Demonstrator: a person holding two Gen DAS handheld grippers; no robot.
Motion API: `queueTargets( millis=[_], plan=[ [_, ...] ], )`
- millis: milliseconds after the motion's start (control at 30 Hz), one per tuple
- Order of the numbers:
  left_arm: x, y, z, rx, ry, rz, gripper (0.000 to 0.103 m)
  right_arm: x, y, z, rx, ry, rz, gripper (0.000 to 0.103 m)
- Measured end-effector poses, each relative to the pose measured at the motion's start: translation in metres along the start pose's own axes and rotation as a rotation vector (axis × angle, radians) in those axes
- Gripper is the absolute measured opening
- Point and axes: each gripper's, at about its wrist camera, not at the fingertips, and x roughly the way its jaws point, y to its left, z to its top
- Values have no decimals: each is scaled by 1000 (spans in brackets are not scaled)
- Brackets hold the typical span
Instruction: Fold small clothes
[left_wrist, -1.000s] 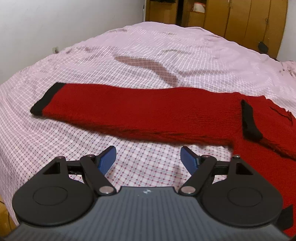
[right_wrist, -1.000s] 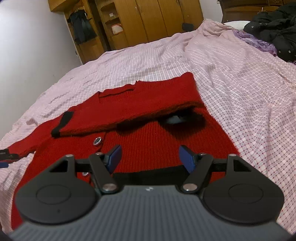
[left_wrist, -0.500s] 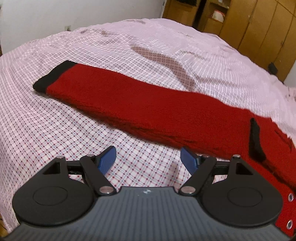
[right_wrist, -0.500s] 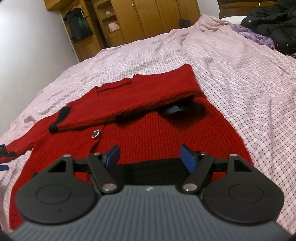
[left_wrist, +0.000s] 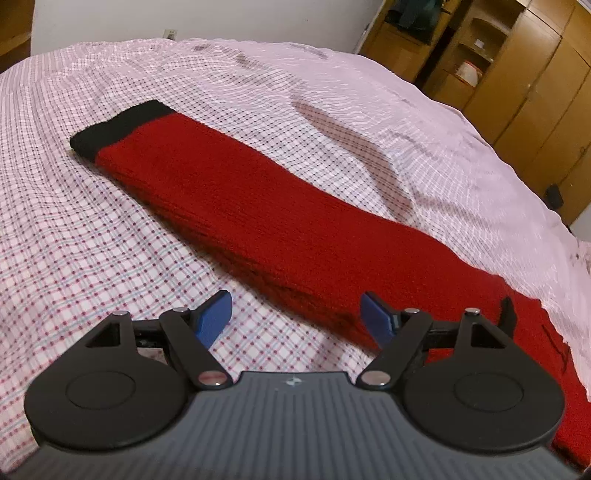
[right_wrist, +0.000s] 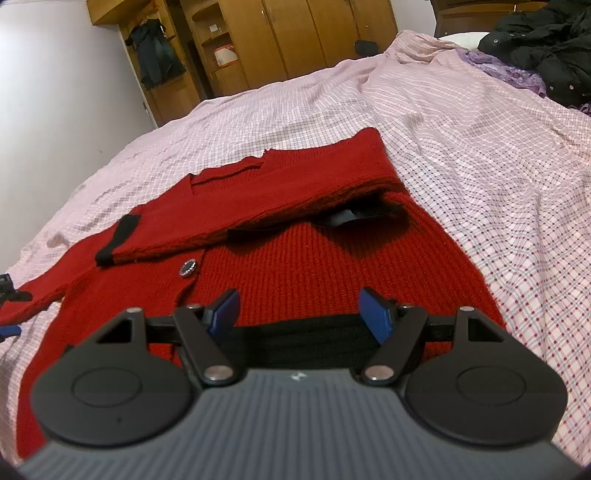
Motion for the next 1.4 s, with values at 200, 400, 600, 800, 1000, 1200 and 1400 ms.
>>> queueTargets(
  millis=[200, 400, 600, 800, 1000, 1200, 1400],
  plan=[
    [23, -4, 7, 11, -45, 59, 82, 1, 1, -1, -14, -1, -2, 73],
    [41, -12, 15, 74, -70, 71, 89, 2, -1, -1, 0, 0, -3, 73],
    [46, -12, 15, 106, -80, 72, 89, 3, -1, -2, 1, 4, -12, 73],
    [38, -14, 11, 141, -91, 66, 84, 4, -1, -2, 0, 4, -10, 73],
    [30, -19, 12, 164, -101, 46, 73, 2, -1, -2, -5, 4, -12, 73],
    [16, -25, 15, 196, -127, 19, 53, -3, -1, -2, -3, -10, -14, 84],
    [-5, -35, 16, 239, -171, -29, 35, -7, -2, 0, 0, -10, -6, 85]
  ],
)
